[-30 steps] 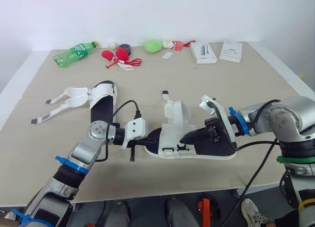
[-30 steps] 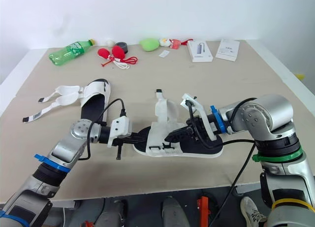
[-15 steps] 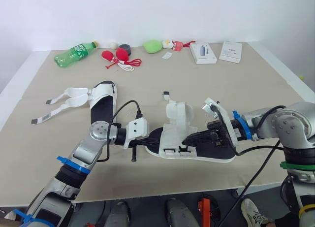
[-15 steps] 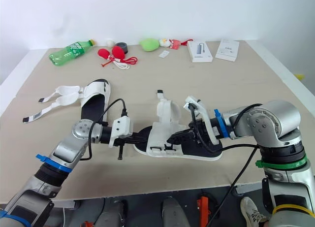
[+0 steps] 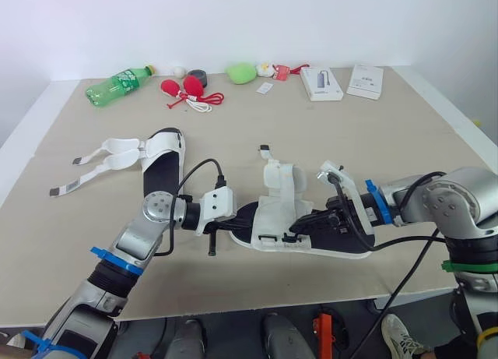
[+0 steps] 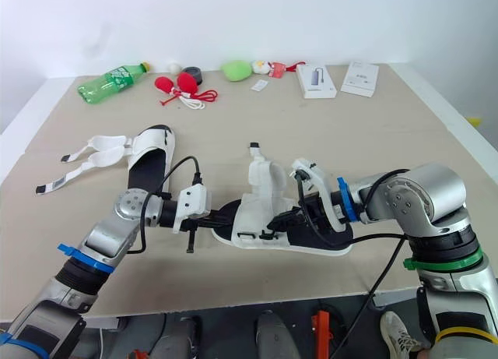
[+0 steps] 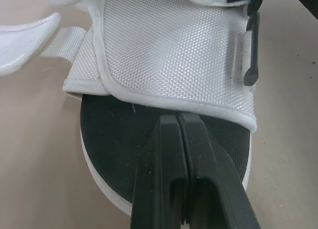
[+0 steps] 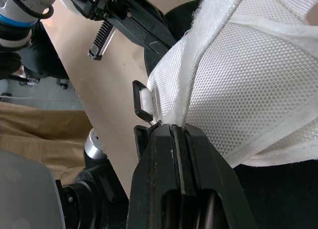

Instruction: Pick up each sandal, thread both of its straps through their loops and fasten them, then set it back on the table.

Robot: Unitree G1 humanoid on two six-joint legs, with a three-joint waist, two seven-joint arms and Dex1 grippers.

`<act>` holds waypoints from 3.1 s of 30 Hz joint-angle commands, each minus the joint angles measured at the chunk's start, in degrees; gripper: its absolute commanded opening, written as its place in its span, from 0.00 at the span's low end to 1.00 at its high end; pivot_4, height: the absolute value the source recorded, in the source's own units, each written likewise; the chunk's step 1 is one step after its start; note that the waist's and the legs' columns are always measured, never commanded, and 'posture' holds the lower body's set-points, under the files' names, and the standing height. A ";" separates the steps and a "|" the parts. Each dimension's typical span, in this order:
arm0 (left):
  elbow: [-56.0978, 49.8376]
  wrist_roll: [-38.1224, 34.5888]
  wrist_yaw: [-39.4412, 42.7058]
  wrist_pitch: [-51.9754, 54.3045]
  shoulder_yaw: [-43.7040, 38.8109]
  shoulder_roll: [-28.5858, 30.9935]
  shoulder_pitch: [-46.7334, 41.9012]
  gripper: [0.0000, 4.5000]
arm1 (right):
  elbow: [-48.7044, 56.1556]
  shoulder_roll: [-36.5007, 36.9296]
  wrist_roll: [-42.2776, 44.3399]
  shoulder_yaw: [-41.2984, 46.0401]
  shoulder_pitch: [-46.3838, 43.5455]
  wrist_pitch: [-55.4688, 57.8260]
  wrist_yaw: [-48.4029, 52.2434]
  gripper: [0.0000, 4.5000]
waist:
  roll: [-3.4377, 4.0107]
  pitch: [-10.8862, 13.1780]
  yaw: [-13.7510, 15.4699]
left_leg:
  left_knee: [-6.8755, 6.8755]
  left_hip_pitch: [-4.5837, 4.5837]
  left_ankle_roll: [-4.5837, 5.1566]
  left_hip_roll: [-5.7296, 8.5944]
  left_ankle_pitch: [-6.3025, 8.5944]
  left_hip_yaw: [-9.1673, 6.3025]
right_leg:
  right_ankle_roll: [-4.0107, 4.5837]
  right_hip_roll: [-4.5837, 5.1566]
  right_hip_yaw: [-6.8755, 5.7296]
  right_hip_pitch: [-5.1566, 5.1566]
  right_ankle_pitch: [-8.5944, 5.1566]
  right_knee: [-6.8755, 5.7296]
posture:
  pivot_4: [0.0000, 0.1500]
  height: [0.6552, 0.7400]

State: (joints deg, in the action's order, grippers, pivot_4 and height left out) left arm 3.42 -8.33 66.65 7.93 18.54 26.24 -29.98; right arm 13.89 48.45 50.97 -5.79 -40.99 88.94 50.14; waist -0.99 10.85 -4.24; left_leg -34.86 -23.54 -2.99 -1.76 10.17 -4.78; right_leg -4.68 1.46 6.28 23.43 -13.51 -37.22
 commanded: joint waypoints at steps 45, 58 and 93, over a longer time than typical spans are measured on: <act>0.13 1.30 -0.40 -0.07 1.05 -0.13 0.28 0.00 | 4.08 -8.87 6.80 11.59 3.71 3.56 -9.58 0.02 | 0.00 0.00 -0.05 | -0.01 0.03 0.06 -0.01 0.03 -0.01 | 0.00 -0.02 0.00 -0.01 0.02 0.00 | 1.00 1.00; 0.72 1.29 0.03 -0.30 1.57 -0.34 -0.26 0.00 | 6.71 -4.09 10.56 14.16 4.93 2.99 -10.33 0.51 | 0.00 0.00 -0.01 | -0.02 0.02 0.15 -0.02 0.09 0.00 | 0.01 -0.03 0.00 -0.02 -0.01 0.00 | 1.00 1.00; 8.34 6.11 -8.35 -5.50 0.11 -1.58 -4.45 0.00 | 2.65 -1.17 8.09 5.52 11.26 -10.36 -8.75 0.99 | -0.07 -0.05 0.19 | -0.51 -0.10 0.27 0.00 0.15 0.02 | 0.09 -0.02 0.02 -0.10 0.04 0.02 | 1.00 1.00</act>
State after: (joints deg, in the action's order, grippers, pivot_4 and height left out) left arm 9.58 -4.25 60.44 3.26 19.53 24.80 -33.74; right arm 16.45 47.49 59.40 -0.37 -28.56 79.42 40.45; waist -1.05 10.80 -4.05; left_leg -35.39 -23.66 -2.73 -1.76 10.32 -4.77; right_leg -4.60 1.43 6.30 23.33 -13.47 -37.20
